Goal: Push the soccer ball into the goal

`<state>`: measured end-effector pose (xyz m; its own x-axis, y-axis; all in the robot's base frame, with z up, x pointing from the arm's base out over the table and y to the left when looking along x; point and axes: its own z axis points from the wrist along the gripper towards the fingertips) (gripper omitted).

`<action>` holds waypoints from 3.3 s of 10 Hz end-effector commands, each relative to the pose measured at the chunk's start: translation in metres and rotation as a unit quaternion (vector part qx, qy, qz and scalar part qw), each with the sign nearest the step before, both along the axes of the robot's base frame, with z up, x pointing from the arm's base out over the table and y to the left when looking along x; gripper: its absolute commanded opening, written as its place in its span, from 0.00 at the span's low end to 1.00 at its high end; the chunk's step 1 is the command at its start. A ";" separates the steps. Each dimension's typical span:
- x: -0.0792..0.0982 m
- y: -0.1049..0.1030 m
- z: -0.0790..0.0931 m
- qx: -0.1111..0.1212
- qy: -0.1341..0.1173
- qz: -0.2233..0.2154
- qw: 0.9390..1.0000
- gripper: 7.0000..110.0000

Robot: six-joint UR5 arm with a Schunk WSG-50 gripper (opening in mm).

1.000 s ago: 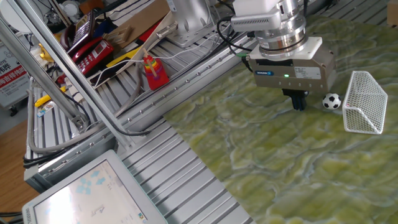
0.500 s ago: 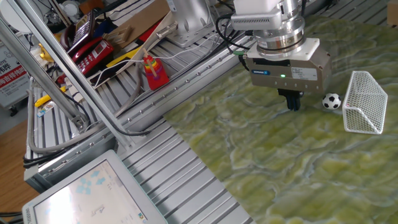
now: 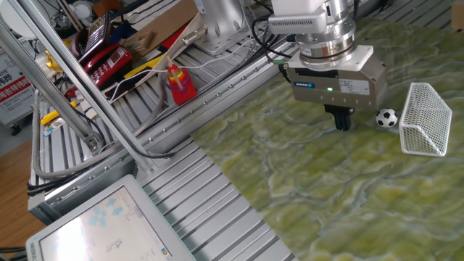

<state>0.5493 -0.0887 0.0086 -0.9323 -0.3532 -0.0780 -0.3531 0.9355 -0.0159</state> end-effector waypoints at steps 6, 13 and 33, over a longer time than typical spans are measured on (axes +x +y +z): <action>-0.056 -0.014 0.002 0.011 0.028 0.005 1.000 0.00; -0.050 -0.003 -0.006 0.002 0.012 0.008 1.000 0.00; -0.021 -0.006 -0.005 -0.023 -0.030 0.060 0.997 0.00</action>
